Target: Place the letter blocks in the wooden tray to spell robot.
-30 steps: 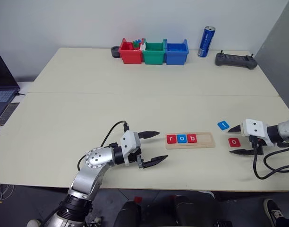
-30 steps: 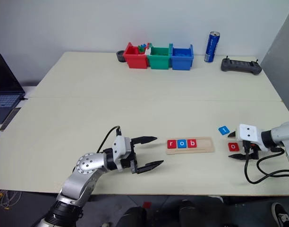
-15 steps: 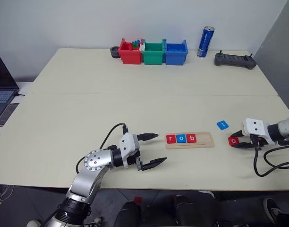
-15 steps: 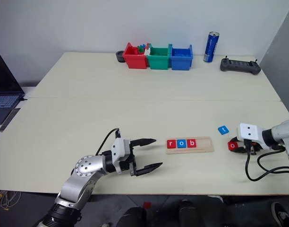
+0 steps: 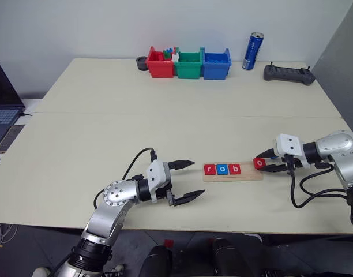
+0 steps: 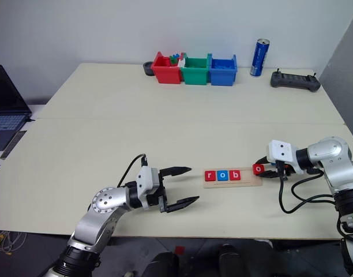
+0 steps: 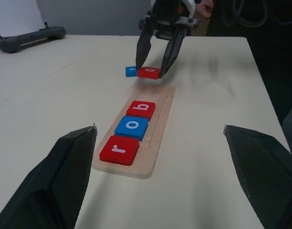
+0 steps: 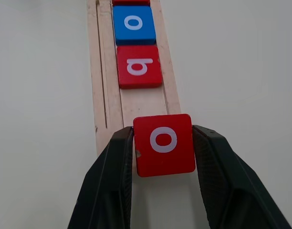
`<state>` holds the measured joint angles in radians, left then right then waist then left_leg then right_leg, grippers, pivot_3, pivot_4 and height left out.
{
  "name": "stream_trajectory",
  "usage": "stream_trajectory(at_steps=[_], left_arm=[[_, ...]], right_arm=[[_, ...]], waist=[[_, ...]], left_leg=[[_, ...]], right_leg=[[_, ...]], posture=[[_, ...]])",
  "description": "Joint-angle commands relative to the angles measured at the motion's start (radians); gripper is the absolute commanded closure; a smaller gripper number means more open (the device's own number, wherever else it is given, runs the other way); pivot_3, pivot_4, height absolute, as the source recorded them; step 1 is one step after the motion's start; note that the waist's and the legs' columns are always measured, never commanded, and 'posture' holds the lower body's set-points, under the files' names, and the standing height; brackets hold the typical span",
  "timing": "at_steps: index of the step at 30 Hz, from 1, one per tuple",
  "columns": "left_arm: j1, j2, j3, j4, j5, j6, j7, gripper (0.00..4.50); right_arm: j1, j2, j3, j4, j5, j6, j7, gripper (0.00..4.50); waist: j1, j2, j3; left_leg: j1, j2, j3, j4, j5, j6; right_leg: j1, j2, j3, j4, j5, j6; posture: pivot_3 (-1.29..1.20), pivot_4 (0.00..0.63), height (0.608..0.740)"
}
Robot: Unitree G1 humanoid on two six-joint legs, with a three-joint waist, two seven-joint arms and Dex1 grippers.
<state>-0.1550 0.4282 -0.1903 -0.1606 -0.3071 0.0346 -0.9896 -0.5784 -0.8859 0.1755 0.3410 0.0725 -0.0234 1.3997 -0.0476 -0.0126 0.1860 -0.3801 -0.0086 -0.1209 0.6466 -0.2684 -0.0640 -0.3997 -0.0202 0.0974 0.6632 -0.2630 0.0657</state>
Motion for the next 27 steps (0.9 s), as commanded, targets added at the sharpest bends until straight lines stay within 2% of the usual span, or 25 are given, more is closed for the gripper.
stream_trajectory(at_steps=[1, 27], left_arm=[[-0.003, -0.003, 0.007, -0.032, -0.01, -0.015, 0.007, 0.0], [0.013, 0.006, 0.007, -0.046, -0.006, -0.01, 0.024, 0.0]], right_arm=[[-0.006, 0.012, -0.013, -0.042, 0.013, 0.031, -0.012, 3.05], [-0.059, 0.082, 0.039, 0.037, -0.047, -0.013, -0.016, 3.05]], waist=[[0.001, 0.0, 0.0], [-0.002, 0.0, 0.0]], left_leg=[[0.0, 0.0, 0.0, 0.0, 0.0, 0.0], [0.0, 0.0, 0.0, 0.0, 0.0, 0.0]], right_leg=[[0.0, 0.0, 0.0, 0.0, 0.0, 0.0], [0.0, 0.0, 0.0, 0.001, 0.0, 0.0]], posture=[[0.0, 0.15, 0.74], [0.0, 0.15, 0.74]])
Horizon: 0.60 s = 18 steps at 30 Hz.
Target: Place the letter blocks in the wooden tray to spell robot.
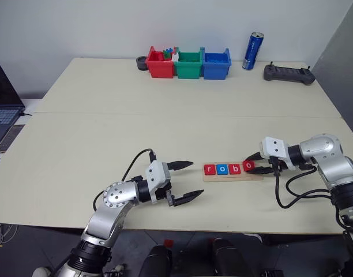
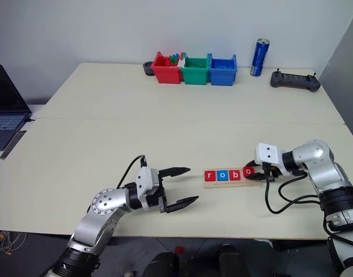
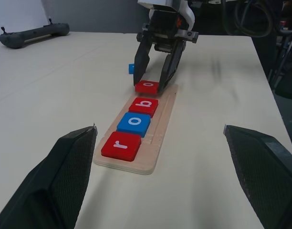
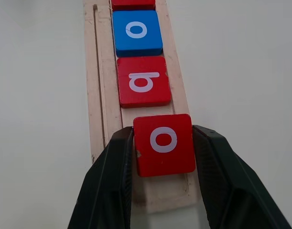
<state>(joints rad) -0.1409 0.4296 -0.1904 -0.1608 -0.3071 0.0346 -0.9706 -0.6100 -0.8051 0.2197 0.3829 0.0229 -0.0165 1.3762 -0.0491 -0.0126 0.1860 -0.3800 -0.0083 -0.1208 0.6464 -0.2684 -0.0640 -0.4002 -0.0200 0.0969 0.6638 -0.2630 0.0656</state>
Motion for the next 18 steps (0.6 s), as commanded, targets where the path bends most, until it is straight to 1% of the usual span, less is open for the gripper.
stream_trajectory(at_steps=[1, 18], left_arm=[[-0.001, 0.004, 0.007, -0.045, -0.006, -0.01, 0.006, 0.0], [-0.009, 0.007, 0.009, -0.037, -0.005, -0.013, 0.001, 0.0]], right_arm=[[-0.029, 0.002, -0.006, -0.004, 0.003, -0.019, 0.009, 3.05], [-0.033, 0.007, -0.013, -0.037, 0.025, 0.029, 0.034, 3.05]], waist=[[0.0, 0.0, 0.0], [-0.001, 0.0, 0.0]], left_leg=[[0.0, 0.0, 0.0, 0.0, 0.0, 0.0], [0.0, 0.0, 0.0, 0.0, 0.0, 0.0]], right_leg=[[0.0, 0.0, 0.0, 0.0, 0.0, 0.0], [0.0, 0.0, 0.0, 0.0, 0.0, 0.0]], posture=[[0.0, 0.15, 0.74], [0.0, 0.15, 0.74]])
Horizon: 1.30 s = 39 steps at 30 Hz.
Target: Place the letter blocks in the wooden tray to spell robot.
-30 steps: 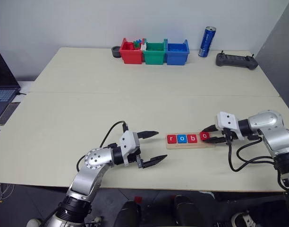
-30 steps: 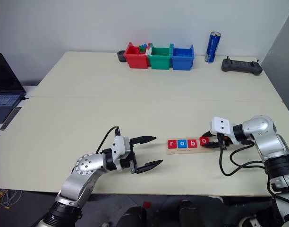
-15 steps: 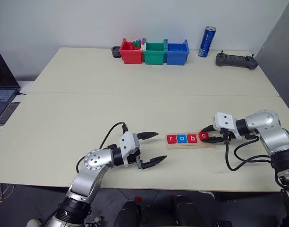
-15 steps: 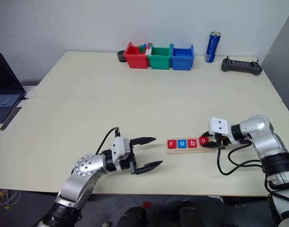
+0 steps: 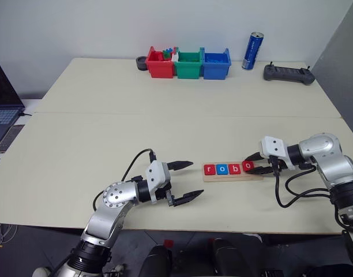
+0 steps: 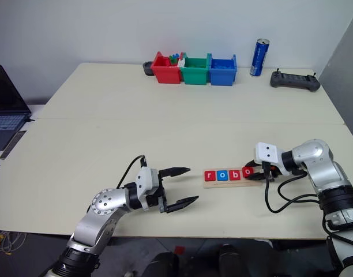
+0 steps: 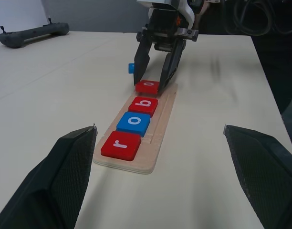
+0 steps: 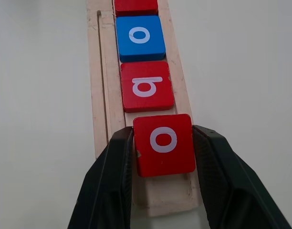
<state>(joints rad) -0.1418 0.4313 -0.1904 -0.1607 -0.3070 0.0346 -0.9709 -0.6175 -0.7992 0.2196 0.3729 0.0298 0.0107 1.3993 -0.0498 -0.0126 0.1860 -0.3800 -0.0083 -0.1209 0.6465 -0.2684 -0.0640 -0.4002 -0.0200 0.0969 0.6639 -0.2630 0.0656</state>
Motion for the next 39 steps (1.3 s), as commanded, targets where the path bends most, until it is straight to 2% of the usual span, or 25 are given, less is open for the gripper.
stream_trajectory(at_steps=[1, 5, 13, 14, 22, 26, 35, 36, 39], left_arm=[[-0.008, 0.005, 0.008, -0.038, -0.005, -0.013, 0.002, 0.0], [-0.011, 0.006, 0.01, -0.033, -0.005, -0.015, 0.001, 0.0], [-0.012, 0.006, 0.01, -0.032, -0.003, -0.017, 0.002, 0.0], [-0.013, 0.006, 0.01, -0.031, -0.003, -0.018, 0.002, 0.0], [-0.01, 0.011, 0.01, -0.033, -0.007, -0.016, -0.004, 0.0], [-0.017, 0.012, 0.01, -0.029, -0.009, -0.014, -0.007, 0.0], [-0.021, 0.022, 0.013, -0.028, -0.01, -0.014, -0.013, 0.0], [-0.02, 0.024, 0.013, -0.029, -0.011, -0.014, -0.013, 0.0], [-0.017, 0.027, 0.013, -0.033, -0.011, -0.013, -0.011, 0.0]], right_arm=[[-0.025, 0.001, -0.013, -0.028, 0.019, 0.003, 0.013, 3.05], [-0.025, 0.0, -0.008, -0.029, 0.016, 0.008, 0.023, 3.05], [-0.023, -0.003, -0.026, -0.039, 0.029, 0.035, 0.024, 0.23], [-0.025, -0.005, -0.031, -0.042, 0.034, 0.044, 0.022, 0.03], [-0.028, -0.066, -0.084, -0.041, 0.048, 0.049, -0.007, 0.03], [-0.01, -0.081, -0.093, -0.039, 0.052, 0.049, -0.007, 0.88], [0.056, -0.067, -0.081, -0.072, 0.044, 0.025, -0.031, 4.22], [0.063, -0.067, -0.08, -0.077, 0.042, 0.024, -0.035, 4.46], [0.079, -0.067, -0.074, -0.083, 0.032, 0.013, -0.043, 4.46]], waist=[[0.0, 0.0, 0.0], [0.0, 0.0, 0.0], [0.0, 0.0, 0.0], [0.0, 0.0, 0.0], [0.0, 0.0, 0.0], [-0.002, 0.0, 0.0], [-0.002, 0.0, 0.0], [-0.002, 0.0, 0.0], [-0.001, 0.0, 0.0]], left_leg=[[0.0, 0.0, 0.0, 0.0, 0.0, 0.0], [0.0, 0.0, 0.0, 0.0, 0.0, 0.0], [0.0, 0.0, 0.0, 0.0, 0.0, 0.0], [0.0, 0.0, 0.0, 0.0, 0.0, 0.0], [0.0, 0.0, 0.0, 0.0, 0.0, 0.0], [0.0, 0.0, 0.0, 0.0, 0.0, 0.0], [0.0, 0.0, 0.0, 0.0, 0.0, 0.0], [0.0, 0.0, 0.0, 0.0, 0.0, 0.0], [0.0, 0.0, 0.0, 0.0, 0.0, 0.0]], right_leg=[[0.0, 0.0, 0.0, 0.0, 0.0, 0.0], [0.0, 0.0, 0.0, 0.0, 0.0, 0.0], [0.0, 0.0, 0.0, 0.0, 0.0, 0.0], [0.0, 0.0, 0.0, 0.0, 0.0, 0.0], [0.0, 0.0, 0.0, 0.0, 0.0, 0.0], [0.0, 0.0, 0.0, 0.0, 0.0, 0.0], [0.0, 0.0, 0.0, 0.0, 0.0, 0.0], [0.0, 0.0, 0.0, 0.0, 0.0, 0.0], [0.0, 0.0, 0.0, 0.0, 0.0, 0.0]], posture=[[0.0, 0.15, 0.74], [0.0, 0.15, 0.74], [0.0, 0.15, 0.74], [0.0, 0.15, 0.74], [0.0, 0.15, 0.74], [0.0, 0.15, 0.74], [0.0, 0.15, 0.74], [0.0, 0.15, 0.74], [0.0, 0.15, 0.74]])
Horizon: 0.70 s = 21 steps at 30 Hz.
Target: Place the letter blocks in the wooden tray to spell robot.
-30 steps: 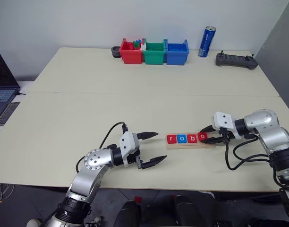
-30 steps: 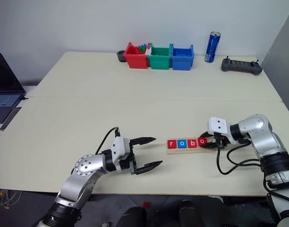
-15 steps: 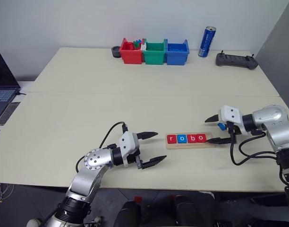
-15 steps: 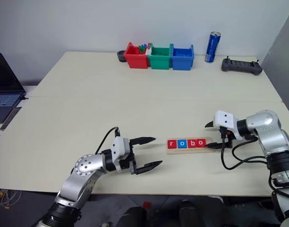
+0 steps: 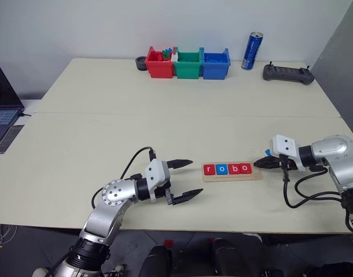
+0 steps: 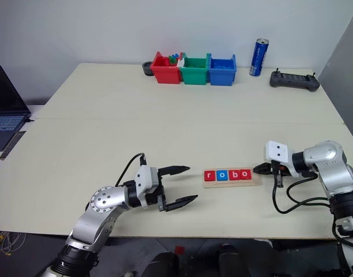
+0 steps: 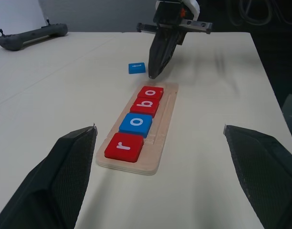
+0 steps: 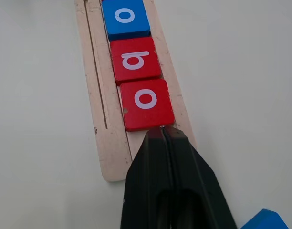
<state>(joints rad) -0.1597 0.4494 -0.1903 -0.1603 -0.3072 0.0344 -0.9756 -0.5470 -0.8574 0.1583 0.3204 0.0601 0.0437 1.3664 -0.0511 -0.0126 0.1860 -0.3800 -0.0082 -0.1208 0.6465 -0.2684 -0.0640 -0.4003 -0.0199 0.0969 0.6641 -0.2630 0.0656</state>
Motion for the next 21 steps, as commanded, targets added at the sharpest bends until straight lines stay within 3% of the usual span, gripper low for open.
stream_trajectory(at_steps=[1, 21], left_arm=[[0.003, 0.01, 0.013, -0.035, -0.011, -0.013, -0.006, 0.0], [0.008, 0.014, 0.012, -0.048, -0.015, -0.005, 0.0, 0.0]], right_arm=[[0.012, -0.008, -0.011, -0.031, 0.0, -0.021, -0.013, 4.46], [0.002, 0.029, 0.022, -0.02, -0.019, -0.036, -0.039, 4.46]], waist=[[0.0, 0.0, 0.0], [0.0, 0.0, 0.0]], left_leg=[[0.0, 0.0, 0.0, 0.0, 0.0, 0.0], [0.0, 0.0, 0.0, 0.0, 0.0, 0.0]], right_leg=[[0.0, 0.0, 0.0, 0.0, 0.0, 0.0], [0.0, 0.0, 0.0, 0.0, 0.0, 0.0]], posture=[[0.0, 0.15, 0.74], [0.0, 0.15, 0.74]])
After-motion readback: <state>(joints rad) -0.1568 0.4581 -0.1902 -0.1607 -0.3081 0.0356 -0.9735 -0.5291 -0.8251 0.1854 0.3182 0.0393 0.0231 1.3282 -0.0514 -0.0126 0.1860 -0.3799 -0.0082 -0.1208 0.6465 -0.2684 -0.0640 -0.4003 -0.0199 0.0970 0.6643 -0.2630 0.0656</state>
